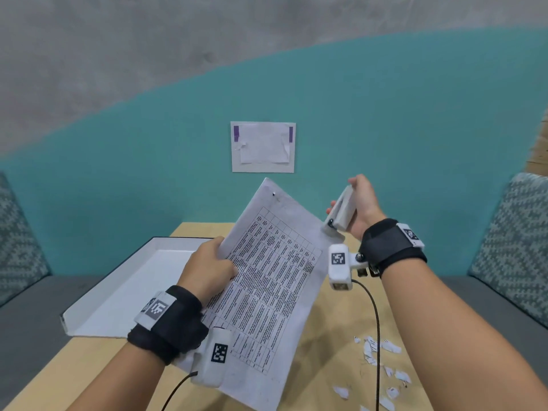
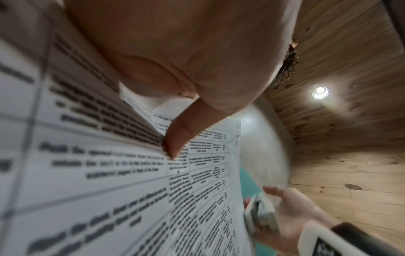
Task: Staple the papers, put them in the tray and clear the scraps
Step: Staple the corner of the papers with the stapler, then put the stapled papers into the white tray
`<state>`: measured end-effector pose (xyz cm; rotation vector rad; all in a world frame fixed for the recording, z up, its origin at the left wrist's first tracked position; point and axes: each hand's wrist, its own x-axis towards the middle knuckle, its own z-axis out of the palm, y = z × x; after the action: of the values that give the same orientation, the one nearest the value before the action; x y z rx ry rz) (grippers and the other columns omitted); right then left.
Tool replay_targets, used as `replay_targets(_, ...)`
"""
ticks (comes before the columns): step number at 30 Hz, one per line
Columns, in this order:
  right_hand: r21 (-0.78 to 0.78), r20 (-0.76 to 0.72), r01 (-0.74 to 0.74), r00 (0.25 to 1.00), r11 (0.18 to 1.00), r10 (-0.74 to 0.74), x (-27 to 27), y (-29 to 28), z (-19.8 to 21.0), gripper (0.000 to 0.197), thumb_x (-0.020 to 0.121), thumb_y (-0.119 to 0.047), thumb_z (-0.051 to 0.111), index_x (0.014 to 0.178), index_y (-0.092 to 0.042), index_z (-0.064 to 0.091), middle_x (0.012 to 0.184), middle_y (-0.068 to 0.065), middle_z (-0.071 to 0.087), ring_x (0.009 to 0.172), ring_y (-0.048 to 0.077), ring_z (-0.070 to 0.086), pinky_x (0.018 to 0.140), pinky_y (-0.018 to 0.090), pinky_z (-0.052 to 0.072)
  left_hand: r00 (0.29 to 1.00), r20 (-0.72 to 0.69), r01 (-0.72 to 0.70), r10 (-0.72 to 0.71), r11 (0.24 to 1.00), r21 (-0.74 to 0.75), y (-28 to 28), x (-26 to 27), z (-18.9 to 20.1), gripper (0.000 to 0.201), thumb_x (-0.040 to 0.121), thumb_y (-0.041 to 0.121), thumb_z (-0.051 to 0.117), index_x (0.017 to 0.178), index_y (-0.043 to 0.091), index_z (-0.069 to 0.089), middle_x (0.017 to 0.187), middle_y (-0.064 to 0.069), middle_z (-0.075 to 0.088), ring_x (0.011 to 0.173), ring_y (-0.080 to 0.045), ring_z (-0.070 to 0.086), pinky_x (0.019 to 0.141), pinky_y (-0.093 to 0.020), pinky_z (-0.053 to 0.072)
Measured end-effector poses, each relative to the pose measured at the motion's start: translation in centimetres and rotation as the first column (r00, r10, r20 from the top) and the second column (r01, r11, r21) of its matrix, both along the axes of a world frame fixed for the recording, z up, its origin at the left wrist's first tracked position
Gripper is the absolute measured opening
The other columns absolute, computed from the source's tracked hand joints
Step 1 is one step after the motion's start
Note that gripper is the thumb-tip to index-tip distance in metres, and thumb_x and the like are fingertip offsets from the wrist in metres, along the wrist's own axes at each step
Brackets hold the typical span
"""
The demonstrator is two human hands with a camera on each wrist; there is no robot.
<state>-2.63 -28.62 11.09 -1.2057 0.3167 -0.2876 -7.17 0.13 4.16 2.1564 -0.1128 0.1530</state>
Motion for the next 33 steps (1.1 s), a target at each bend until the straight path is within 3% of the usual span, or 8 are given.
replay_targets(4,-0.059,-0.126,-0.016,0.992,0.998,0.009,1.6,-0.4,-5.2,0.015,0.097,-0.025,0.049,0.087,-0.015,0.044,0.081,0.008,0.041,0.067,0.025,0.045,0.063,0.038,0.047,1.0,-0.005,-0.028,0.029,0.994,0.107,0.7,0.1,-0.7,0.027,0.081,0.004,0.063,0.1,0.021,0.065,0.093,-0.004,0.075,0.083,-0.031,0.074,0.075,-0.043,0.062)
replay_targets(11,-0.303,-0.247,0.015,0.965,0.953,-0.094,2.9,-1.7,-12.6,0.03,0.085,-0.022,0.079,0.103,-0.001,0.067,0.081,0.015,0.067,0.065,0.029,0.064,0.056,0.041,0.061,0.996,-0.033,-0.083,0.088,0.989,0.122,2.2,0.3,-1.5,0.027,0.081,0.005,0.061,0.101,0.022,0.065,0.093,-0.003,0.075,0.082,-0.029,0.074,0.076,-0.044,0.063)
replay_targets(16,-0.623,-0.369,-0.115,0.915,0.774,-0.161,3.0,-1.3,-16.4,0.041,0.069,-0.034,0.089,0.085,-0.002,0.069,0.083,0.017,0.075,0.073,0.037,0.076,0.066,0.052,0.064,0.995,-0.007,-0.099,0.1,0.992,0.077,2.7,0.7,-1.3,0.03,0.081,0.003,0.061,0.104,0.022,0.065,0.093,-0.004,0.075,0.081,-0.032,0.074,0.073,-0.043,0.062)
replay_targets(20,-0.739,-0.444,-0.258,0.881,0.623,-0.162,3.7,-1.0,-18.1,0.039,0.071,-0.038,0.087,0.078,-0.003,0.072,0.079,0.014,0.076,0.076,0.034,0.075,0.076,0.047,0.063,0.995,0.0,-0.097,0.097,0.995,0.037,2.5,0.8,-1.4,0.035,0.081,0.004,0.061,0.109,0.024,0.065,0.095,-0.003,0.075,0.083,-0.032,0.075,0.076,-0.048,0.064)
replay_targets(23,-0.741,-0.48,-0.278,0.856,0.611,-0.192,4.0,-0.7,-18.8,0.04,0.071,-0.04,0.088,0.074,-0.004,0.07,0.077,0.011,0.074,0.066,0.029,0.071,0.064,0.038,0.061,0.995,0.001,-0.099,0.099,0.995,-0.005,2.5,0.9,-1.6,0.035,0.083,0.002,0.062,0.111,0.024,0.064,0.095,-0.003,0.074,0.083,-0.031,0.075,0.075,-0.045,0.064)
replay_targets(26,-0.768,-0.52,-0.35,0.83,0.536,-0.204,3.9,-0.7,-18.9,0.037,0.079,-0.039,0.081,0.081,-0.006,0.066,0.088,0.012,0.072,0.068,0.027,0.063,0.062,0.029,0.047,0.995,-0.001,-0.095,0.095,0.995,-0.039,2.6,1.0,-1.7,0.034,0.084,0.0,0.064,0.111,0.021,0.064,0.091,-0.002,0.072,0.081,-0.031,0.071,0.072,-0.039,0.06)
replay_targets(30,-0.813,-0.449,-0.293,0.866,0.503,-0.222,3.5,-0.1,-18.0,0.039,0.094,-0.041,0.063,0.083,-0.004,0.068,0.093,0.013,0.073,0.082,0.031,0.066,0.079,0.034,0.055,0.996,-0.001,-0.088,0.088,0.993,-0.084,2.5,1.3,-1.8,0.036,0.082,-0.001,0.066,0.111,0.021,0.065,0.093,-0.003,0.073,0.084,-0.031,0.072,0.075,-0.041,0.061)
replay_targets(33,-0.76,-0.166,-0.043,0.977,0.648,-0.13,2.8,2.0,-15.9,0.066,0.101,-0.057,0.037,0.091,-0.003,0.073,0.091,0.014,0.075,0.091,0.036,0.069,0.083,0.039,0.051,0.996,-0.003,-0.087,0.088,0.983,-0.16,2.3,1.6,-1.8,0.034,0.083,-0.003,0.065,0.111,0.017,0.066,0.098,-0.006,0.075,0.088,-0.032,0.074,0.077,-0.043,0.063)
